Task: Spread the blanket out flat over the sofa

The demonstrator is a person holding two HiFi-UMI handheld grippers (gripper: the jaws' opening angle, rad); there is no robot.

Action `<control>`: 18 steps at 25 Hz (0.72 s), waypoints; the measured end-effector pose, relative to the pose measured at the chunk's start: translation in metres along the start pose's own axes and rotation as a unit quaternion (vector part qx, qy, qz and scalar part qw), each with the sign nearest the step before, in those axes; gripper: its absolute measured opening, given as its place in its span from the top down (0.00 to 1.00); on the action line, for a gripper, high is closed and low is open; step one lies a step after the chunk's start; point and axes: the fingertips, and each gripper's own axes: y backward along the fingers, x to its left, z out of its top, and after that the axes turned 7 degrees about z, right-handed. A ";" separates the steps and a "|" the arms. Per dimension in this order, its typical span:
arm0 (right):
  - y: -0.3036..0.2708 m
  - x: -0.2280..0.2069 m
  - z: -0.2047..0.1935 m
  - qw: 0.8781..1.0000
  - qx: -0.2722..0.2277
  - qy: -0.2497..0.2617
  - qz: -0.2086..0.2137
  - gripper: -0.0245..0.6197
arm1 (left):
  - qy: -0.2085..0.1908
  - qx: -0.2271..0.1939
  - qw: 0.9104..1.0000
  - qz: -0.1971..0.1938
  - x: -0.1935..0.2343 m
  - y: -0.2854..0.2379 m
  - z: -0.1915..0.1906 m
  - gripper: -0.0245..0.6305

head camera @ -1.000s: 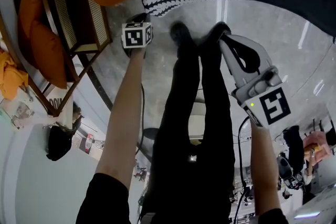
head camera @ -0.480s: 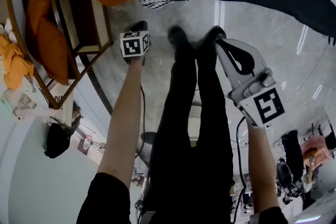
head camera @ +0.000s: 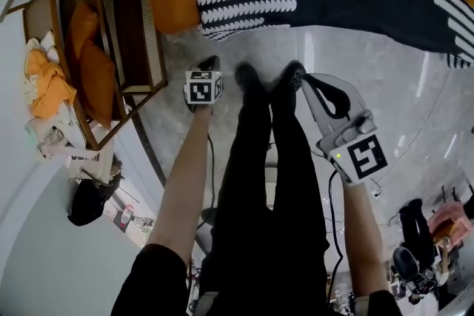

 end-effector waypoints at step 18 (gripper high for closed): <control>0.121 -0.010 0.044 0.997 0.008 0.026 -0.072 0.96 | -0.074 -0.163 0.984 -0.013 -0.106 0.163 0.155 0.95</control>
